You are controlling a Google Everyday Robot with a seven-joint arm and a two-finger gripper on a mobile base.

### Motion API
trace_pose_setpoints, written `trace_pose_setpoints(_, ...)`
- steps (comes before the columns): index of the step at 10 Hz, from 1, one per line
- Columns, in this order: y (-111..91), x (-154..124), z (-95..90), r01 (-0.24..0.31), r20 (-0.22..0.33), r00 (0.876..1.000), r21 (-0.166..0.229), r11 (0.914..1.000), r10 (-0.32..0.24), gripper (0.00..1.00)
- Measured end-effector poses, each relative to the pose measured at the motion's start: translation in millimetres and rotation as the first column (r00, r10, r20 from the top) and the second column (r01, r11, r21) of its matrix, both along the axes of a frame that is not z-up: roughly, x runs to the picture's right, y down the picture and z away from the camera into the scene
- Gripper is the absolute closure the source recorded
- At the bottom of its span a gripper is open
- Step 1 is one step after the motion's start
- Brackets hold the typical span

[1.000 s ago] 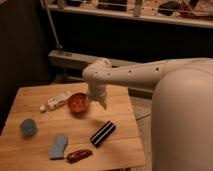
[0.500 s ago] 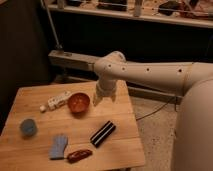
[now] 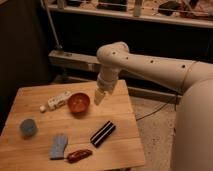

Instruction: Place the eraser in the ceramic cup

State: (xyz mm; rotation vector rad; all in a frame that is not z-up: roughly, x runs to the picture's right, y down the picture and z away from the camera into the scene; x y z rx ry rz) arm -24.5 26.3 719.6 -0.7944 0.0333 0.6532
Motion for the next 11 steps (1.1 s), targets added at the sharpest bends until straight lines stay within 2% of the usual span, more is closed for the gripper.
trace_pose_setpoints(2,-4,-4,-2.1,0.031,0.049,0.998,0.002,0.9995,-0.031,0.35)
trace_pose_setpoints(4,-3,-4,-0.8,0.064,0.07,0.995,0.017,0.9978,-0.065,0.35)
trace_pose_setpoints(6,-1,-4,-1.5,0.142,0.131,0.98,0.051,0.9886,-0.148,0.35)
trace_pose_setpoints(7,6,1,-6.0,0.239,0.198,0.948,0.064,0.9689,-0.247,0.35)
trace_pose_setpoints(8,12,7,-10.2,0.304,0.244,0.918,0.068,0.9503,-0.311,0.35)
trace_pose_setpoints(9,22,17,-14.9,0.39,0.31,0.866,0.075,0.9177,-0.393,0.35)
trace_pose_setpoints(11,37,40,-21.3,0.534,0.424,0.735,0.12,0.8371,-0.529,0.35)
